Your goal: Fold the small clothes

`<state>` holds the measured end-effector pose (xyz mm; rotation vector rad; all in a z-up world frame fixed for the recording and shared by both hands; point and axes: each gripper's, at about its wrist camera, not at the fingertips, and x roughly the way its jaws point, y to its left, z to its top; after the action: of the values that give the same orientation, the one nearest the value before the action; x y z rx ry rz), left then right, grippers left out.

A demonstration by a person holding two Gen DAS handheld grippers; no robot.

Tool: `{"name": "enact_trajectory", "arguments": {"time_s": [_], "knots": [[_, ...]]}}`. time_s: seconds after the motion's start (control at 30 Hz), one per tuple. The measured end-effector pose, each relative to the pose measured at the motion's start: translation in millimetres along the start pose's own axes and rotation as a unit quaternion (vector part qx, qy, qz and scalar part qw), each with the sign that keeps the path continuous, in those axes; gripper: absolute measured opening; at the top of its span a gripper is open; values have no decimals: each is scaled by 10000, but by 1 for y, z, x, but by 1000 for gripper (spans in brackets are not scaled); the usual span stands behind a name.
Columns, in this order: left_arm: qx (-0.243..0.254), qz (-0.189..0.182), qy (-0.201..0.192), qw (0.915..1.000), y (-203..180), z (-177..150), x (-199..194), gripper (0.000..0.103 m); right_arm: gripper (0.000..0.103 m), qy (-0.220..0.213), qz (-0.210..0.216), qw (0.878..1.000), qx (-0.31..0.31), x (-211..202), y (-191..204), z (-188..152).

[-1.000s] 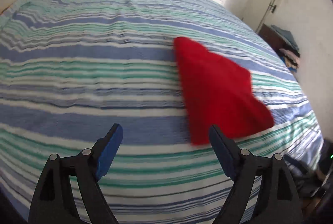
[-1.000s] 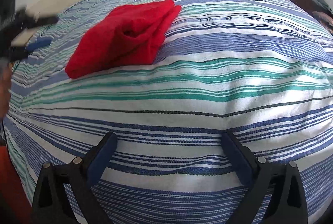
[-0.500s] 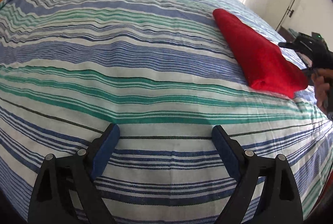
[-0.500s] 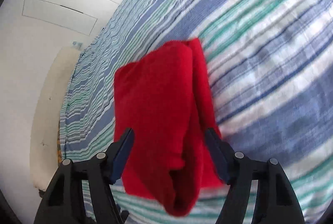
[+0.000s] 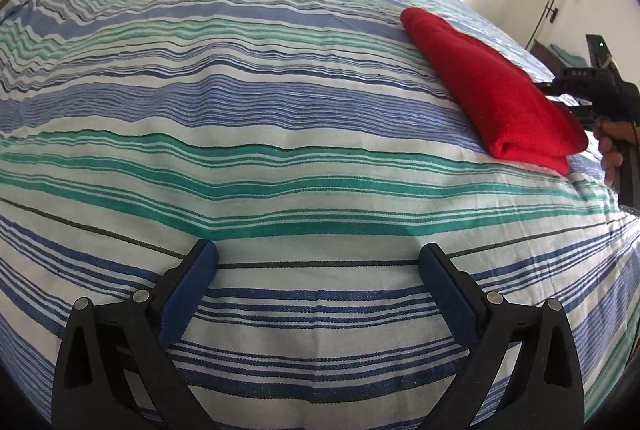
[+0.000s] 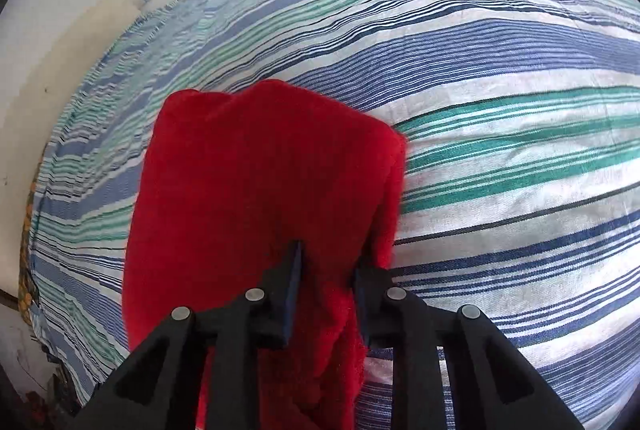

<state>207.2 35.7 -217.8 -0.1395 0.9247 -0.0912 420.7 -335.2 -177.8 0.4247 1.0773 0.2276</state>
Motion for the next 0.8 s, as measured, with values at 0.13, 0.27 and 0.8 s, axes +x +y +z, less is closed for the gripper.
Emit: {"name": "enact_trajectory", "arguments": {"time_s": [0.13, 0.27, 0.8], "knots": [[53, 37, 2, 10000, -2, -1, 1, 102, 35, -664, 65, 9973, -304, -52, 21, -10], [78, 69, 14, 9999, -3, -2, 1, 102, 34, -866, 767, 9874, -1084, -87, 67, -45], [228, 256, 85, 9994, -8, -6, 3, 102, 11, -41, -354, 9985, -414, -9, 41, -90]]}}
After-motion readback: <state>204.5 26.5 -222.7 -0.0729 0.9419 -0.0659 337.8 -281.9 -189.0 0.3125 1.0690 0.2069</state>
